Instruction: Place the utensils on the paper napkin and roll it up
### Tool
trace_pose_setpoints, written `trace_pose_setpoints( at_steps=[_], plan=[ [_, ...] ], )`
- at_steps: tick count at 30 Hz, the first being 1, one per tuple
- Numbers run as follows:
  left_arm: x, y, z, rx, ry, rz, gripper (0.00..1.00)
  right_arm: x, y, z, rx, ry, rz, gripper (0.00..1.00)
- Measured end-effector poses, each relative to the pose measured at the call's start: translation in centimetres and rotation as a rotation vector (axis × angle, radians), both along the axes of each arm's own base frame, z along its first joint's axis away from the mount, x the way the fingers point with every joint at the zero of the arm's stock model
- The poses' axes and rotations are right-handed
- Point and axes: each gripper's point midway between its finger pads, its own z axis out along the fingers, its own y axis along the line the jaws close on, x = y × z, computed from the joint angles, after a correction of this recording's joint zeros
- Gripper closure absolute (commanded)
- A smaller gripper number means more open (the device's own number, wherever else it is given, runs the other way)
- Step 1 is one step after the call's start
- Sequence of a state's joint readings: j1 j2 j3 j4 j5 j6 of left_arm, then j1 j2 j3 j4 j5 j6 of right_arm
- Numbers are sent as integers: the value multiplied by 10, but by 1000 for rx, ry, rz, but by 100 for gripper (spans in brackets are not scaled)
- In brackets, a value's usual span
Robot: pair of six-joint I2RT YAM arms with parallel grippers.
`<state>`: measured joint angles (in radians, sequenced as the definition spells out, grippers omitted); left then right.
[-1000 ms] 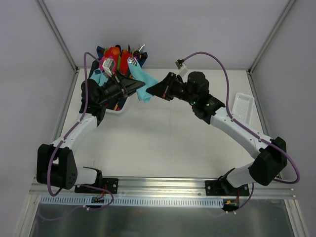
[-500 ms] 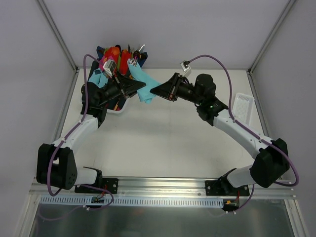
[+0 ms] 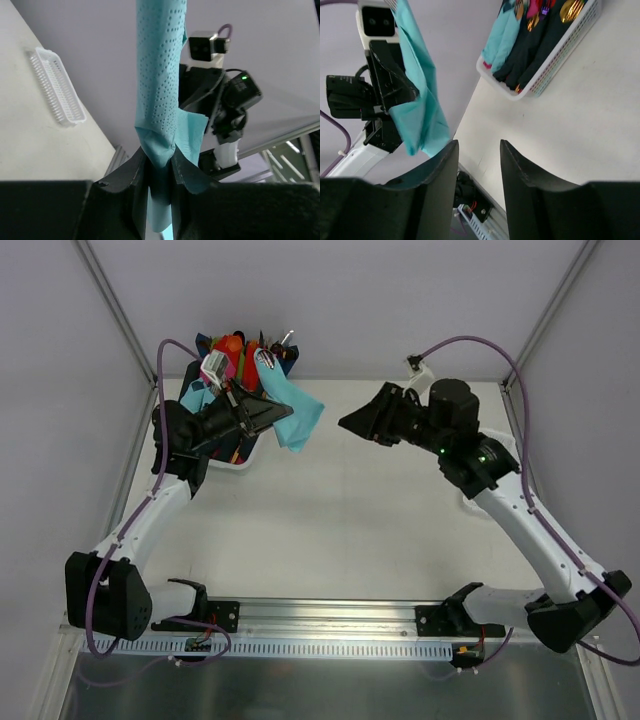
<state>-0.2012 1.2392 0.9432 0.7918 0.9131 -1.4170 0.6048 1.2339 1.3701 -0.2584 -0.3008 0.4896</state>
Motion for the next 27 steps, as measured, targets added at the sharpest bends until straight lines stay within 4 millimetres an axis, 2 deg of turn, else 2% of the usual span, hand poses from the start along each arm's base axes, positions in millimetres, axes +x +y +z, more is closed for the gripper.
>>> trace_pose_setpoints(
  at_steps=[4,6,9,13,16,21,24,27],
  plan=[
    [-2,1,6,101,-85,29,100,-11,-16,51,-5,-119,-62,53],
    [-3,2,6,155,-115,48,100,-21,-15,75,2,-176,-62,53],
    [0,4,5,238,-154,77,100,-40,-3,105,1,-249,-38,51],
    [4,8,-7,321,-154,106,100,-48,25,128,-17,-313,-11,47],
    [5,8,-20,361,-125,112,100,-42,51,115,-68,-310,6,42],
    [1,4,-30,388,-99,93,100,-22,86,60,-190,-240,23,41],
    [-1,2,-30,389,-97,86,100,-17,93,34,-238,-207,26,40],
    [-1,2,-28,387,-97,87,100,-15,93,24,-257,-196,22,40]
  ],
)
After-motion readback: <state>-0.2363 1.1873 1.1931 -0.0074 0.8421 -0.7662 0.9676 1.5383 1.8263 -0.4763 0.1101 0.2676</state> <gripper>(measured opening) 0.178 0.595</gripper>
